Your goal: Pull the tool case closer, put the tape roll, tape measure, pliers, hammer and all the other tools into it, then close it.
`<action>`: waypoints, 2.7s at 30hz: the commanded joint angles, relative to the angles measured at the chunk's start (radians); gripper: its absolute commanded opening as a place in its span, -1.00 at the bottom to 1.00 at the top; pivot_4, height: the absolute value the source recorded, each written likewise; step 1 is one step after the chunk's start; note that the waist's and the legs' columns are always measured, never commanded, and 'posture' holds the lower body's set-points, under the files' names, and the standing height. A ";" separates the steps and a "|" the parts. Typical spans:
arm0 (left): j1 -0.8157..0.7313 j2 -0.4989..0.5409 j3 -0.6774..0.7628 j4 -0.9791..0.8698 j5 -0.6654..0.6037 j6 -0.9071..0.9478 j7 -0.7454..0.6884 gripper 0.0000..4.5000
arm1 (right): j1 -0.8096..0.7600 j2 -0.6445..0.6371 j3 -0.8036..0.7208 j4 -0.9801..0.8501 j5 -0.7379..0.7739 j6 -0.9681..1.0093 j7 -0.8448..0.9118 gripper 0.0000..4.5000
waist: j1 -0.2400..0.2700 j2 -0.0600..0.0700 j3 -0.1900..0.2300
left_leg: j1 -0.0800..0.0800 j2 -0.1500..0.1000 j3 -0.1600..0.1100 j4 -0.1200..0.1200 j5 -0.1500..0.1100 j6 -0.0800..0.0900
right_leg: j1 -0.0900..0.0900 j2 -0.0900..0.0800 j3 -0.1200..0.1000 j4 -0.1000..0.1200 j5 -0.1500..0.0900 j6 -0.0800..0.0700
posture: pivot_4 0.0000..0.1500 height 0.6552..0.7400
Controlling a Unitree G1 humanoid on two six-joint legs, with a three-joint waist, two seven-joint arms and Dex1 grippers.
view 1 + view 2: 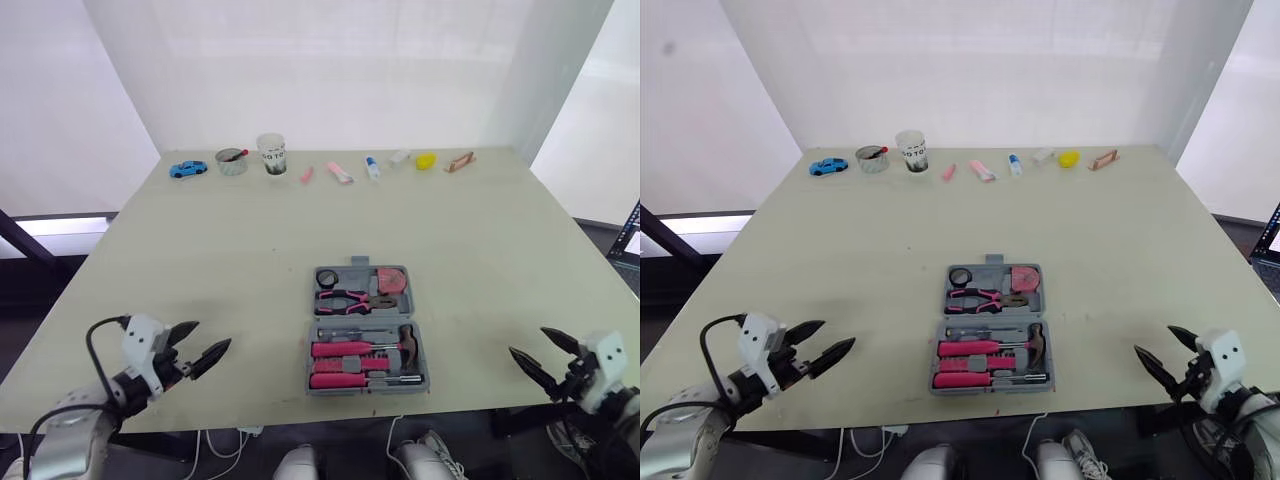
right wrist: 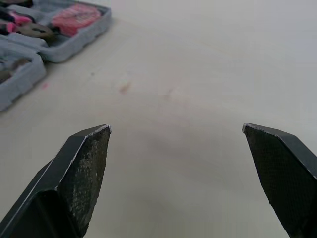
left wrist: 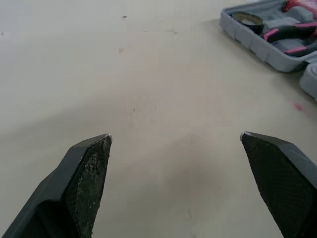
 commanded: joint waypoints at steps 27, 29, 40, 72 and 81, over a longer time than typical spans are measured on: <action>-0.594 -0.018 -0.427 0.563 0.247 -0.168 -0.409 -0.93 | -0.594 0.032 0.459 0.388 -0.280 -0.082 0.238 -0.98 | 0.000 0.000 0.000 | -0.003 0.000 0.000 0.001 0.000 0.000 | -0.002 0.003 0.001 0.002 0.005 0.001 | 1.00 1.00; -0.605 -0.025 -0.433 0.576 0.249 -0.162 -0.417 -0.93 | -0.601 0.034 0.470 0.402 -0.291 -0.097 0.237 -0.98 | 0.000 0.000 0.000 | -0.003 0.000 0.000 0.001 0.000 0.000 | -0.002 0.003 0.001 0.002 0.005 0.001 | 1.00 1.00; -0.674 -0.068 -0.454 0.688 0.306 -0.221 -0.399 -0.93 | -0.670 0.097 0.511 0.483 -0.342 -0.138 0.218 -0.98 | -0.001 0.000 0.000 | -0.003 0.000 -0.001 0.002 0.000 0.000 | -0.002 0.003 0.001 0.003 0.005 0.001 | 1.00 1.00; -0.717 -0.161 -0.499 0.749 0.366 -0.245 -0.426 -0.93 | -0.672 0.124 0.510 0.488 -0.351 -0.145 0.229 -0.98 | -0.002 0.000 0.000 | -0.003 0.000 -0.001 0.002 0.000 0.000 | -0.002 0.003 0.001 0.003 0.005 0.001 | 1.00 1.00; -0.711 -0.174 -0.502 0.738 0.366 -0.235 -0.433 -0.93 | -0.666 0.127 0.509 0.481 -0.346 -0.143 0.235 -0.98 | -0.001 0.000 0.000 | -0.003 0.000 -0.001 0.002 0.000 0.000 | -0.002 0.003 0.001 0.003 0.005 0.001 | 1.00 1.00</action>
